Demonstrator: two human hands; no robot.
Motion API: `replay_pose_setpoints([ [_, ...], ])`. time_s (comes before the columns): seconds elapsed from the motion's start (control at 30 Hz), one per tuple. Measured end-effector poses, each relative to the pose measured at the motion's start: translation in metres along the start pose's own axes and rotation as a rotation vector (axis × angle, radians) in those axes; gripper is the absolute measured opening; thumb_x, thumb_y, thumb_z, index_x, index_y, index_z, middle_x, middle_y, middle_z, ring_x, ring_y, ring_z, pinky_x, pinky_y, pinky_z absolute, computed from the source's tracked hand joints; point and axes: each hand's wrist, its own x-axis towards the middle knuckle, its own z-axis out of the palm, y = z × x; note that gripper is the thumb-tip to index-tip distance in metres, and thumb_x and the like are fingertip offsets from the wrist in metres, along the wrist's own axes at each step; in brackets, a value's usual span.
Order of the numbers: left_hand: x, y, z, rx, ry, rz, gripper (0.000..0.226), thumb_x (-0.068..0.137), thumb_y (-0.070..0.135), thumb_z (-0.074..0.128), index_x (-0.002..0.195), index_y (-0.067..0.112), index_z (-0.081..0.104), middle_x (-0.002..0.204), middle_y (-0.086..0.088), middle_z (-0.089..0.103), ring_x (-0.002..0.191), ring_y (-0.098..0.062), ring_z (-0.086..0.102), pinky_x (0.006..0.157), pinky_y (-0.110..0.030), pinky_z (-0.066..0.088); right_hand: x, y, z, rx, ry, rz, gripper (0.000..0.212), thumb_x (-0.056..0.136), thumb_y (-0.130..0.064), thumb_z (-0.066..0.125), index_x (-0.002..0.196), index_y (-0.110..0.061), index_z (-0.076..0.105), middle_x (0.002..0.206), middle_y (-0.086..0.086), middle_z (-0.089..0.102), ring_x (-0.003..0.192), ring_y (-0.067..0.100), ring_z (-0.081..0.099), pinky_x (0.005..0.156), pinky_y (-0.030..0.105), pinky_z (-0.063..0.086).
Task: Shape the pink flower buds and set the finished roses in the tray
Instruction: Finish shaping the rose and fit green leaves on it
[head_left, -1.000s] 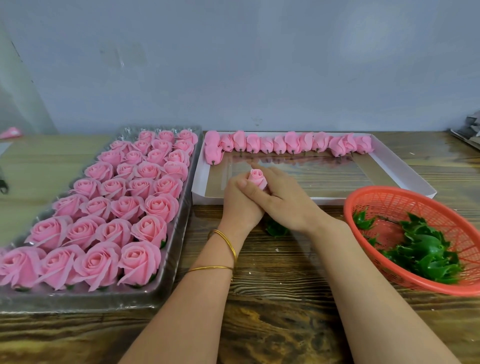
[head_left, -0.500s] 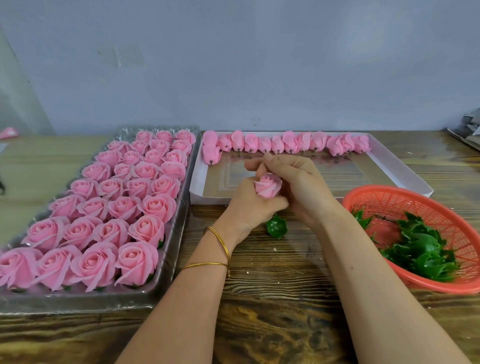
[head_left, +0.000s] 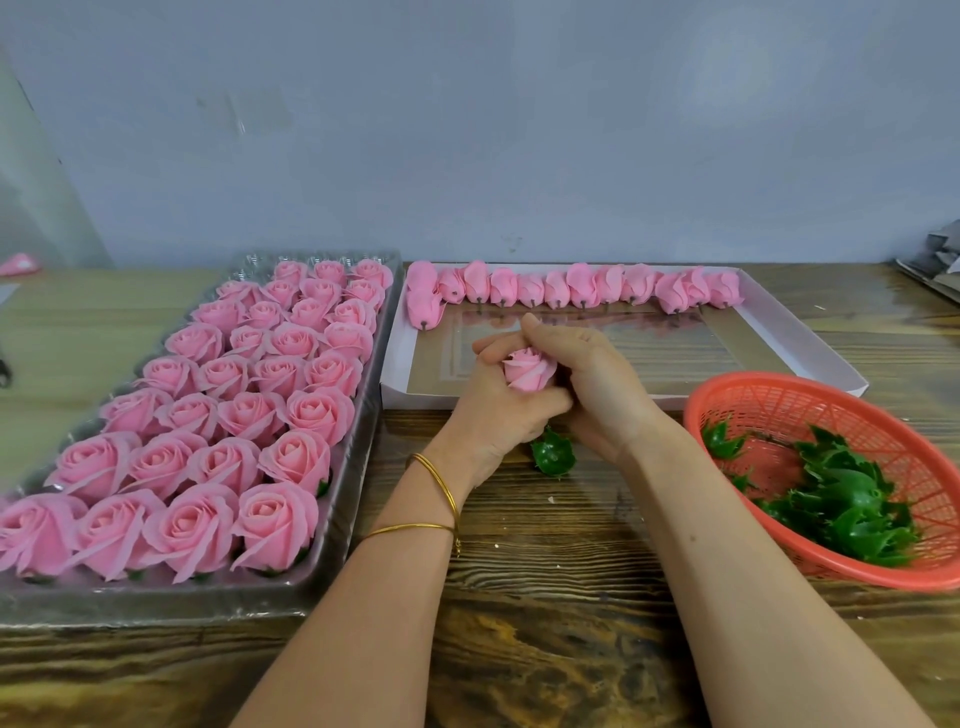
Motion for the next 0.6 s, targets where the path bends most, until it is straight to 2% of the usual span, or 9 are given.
replay_pose_setpoints([
  [0.17,-0.0008,-0.0004,0.0021,-0.020,0.019,0.014,0.025,0.066,-0.003,0.061,0.076,0.017,0.051,0.046,0.013,0.044,0.038,-0.001,0.040,0.038,-0.015,0.029,0.0014,0.0022,-0.0020,0.055,-0.035,0.043,0.040,0.100,-0.024,0.048,0.079,-0.012,0.079,0.108,0.009,0.074,0.101,0.020,0.070,0.088,0.029,0.055],
  [0.27,0.0000,-0.0023,0.0042,-0.005,0.055,0.019,0.025,0.059,0.002,0.061,0.075,0.019,0.051,0.046,0.015,0.045,0.039,0.000,0.042,0.039,-0.014,0.031,0.0018,0.0019,-0.0032,0.108,-0.039,0.079,0.037,0.100,-0.024,0.047,0.085,-0.004,0.075,0.108,0.010,0.074,0.098,0.020,0.071,0.084,0.028,0.057],
  [0.37,0.0013,-0.0031,0.0029,0.017,0.053,0.031,0.024,0.058,0.003,0.062,0.072,0.019,0.050,0.046,0.015,0.045,0.040,0.000,0.043,0.040,-0.015,0.031,0.0020,0.0011,-0.0044,0.134,-0.043,0.096,0.036,0.100,-0.022,0.046,0.092,0.003,0.070,0.106,0.011,0.074,0.096,0.019,0.071,0.084,0.029,0.058],
  [0.6,-0.0013,0.0005,0.0024,0.020,0.030,0.023,0.023,0.059,0.004,0.063,0.072,0.021,0.055,0.048,0.014,0.047,0.041,0.000,0.045,0.040,-0.014,0.032,0.0002,0.0001,-0.0037,0.132,-0.048,0.087,0.038,0.103,-0.019,0.042,0.087,-0.001,0.072,0.104,0.010,0.075,0.097,0.019,0.071,0.087,0.029,0.058],
])
